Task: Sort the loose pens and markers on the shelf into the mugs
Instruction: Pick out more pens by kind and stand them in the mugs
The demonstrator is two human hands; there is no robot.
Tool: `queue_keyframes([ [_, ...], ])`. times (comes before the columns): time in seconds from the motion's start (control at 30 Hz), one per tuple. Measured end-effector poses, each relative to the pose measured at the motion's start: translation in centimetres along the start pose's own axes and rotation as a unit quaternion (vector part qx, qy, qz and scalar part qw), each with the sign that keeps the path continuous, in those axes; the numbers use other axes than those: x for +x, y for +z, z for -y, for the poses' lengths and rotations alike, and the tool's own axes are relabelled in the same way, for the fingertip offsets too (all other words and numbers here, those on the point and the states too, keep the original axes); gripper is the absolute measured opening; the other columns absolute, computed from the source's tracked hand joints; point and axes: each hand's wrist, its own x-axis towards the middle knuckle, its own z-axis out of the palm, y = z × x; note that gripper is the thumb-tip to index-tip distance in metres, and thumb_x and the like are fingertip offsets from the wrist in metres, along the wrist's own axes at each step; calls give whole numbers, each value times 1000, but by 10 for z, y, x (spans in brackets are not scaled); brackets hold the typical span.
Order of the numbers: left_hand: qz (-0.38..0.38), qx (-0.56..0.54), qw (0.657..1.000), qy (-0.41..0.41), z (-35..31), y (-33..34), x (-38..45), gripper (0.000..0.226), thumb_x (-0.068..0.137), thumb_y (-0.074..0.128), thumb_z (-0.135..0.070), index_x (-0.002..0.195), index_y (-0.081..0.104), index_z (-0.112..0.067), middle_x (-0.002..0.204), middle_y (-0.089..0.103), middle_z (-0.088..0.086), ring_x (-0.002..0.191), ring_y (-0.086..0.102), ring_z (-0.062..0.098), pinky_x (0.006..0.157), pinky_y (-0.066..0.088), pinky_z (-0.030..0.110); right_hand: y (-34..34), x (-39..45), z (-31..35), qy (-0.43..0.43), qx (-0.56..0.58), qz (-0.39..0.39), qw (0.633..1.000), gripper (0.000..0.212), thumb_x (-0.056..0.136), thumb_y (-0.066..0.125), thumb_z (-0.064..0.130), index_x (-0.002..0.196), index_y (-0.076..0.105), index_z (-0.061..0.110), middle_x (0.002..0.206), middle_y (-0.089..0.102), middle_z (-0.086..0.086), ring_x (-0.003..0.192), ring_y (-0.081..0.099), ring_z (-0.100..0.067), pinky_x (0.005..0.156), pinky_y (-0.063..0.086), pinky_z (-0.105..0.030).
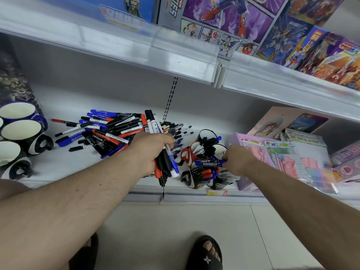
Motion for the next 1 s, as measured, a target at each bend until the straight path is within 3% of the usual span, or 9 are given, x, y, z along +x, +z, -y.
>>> queue_keyframes([
  [0.13,4,6,1000,-4,0,-1,6,9,79,69,2,73,66,-4,84,64,12,68,57,23,62,50,31,11,29,14,27,-15,21,999,27,93,51,11,66,50,8,70,48,-3,62,48,-15,50,41,-24],
  [0.3,6,18,1000,-15,-1,-4,13,10,81,70,1,91,71,-1,80,65,10,65,58,21,65,51,32,27,63,37,24,1,93,995,12,92,58,13,88,67,7,89,67,-8,77,63,-20,70,55,-30],
  [0.47,16,20,999,-24,-1,-2,19,7,80,69,2,83,72,-3,82,64,10,71,58,23,67,49,32,36,67,57,37,10,96,995,27,97,52,12,71,44,10,69,33,-5,59,34,-14,45,22,-23],
  [0.5,19,18,999,-23,-1,-2,20,8,80,69,3,79,71,-5,80,64,9,70,58,22,67,48,31,29,60,62,38,18,105,994,14,100,49,13,88,56,10,70,31,-6,64,41,-17,48,35,-24],
  [0.53,22,14,999,-22,-1,-1,21,9,80,68,3,78,71,-5,78,64,9,70,58,22,67,48,31,22,57,65,41,26,119,992,21,103,43,12,116,58,4,74,36,-11,82,54,-23,55,-7,-42],
  [0.57,28,12,999,-23,-1,0,22,10,80,68,4,78,71,-6,77,64,9,70,57,22,67,48,31,4,46,72,24,19,136,990,34,104,38,10,134,47,-2,87,48,-21,109,57,-28,100,-1,-36],
  [0.67,60,17,997,-38,-3,1,20,10,81,67,2,81,71,-7,75,64,8,72,58,21,69,49,31,-45,6,98,-50,-49,129,989,40,104,32,7,141,37,-5,145,45,-19,138,40,-25,89,-16,-11],
  [0.77,102,14,993,-50,-4,2,17,12,85,68,-2,81,73,-12,73,69,1,71,64,14,62,50,26,19,44,66,-18,-83,114,990,35,102,45,11,135,54,3,133,55,-11,120,56,-26,86,46,-16],
  [1.0,178,-94,979,-15,-12,3,7,24,87,61,3,96,71,-17,80,73,-2,66,69,12,69,53,31,0,14,56,-71,271,-55,958,19,94,58,38,94,72,25,92,70,4,82,63,-14,71,49,-28],
])
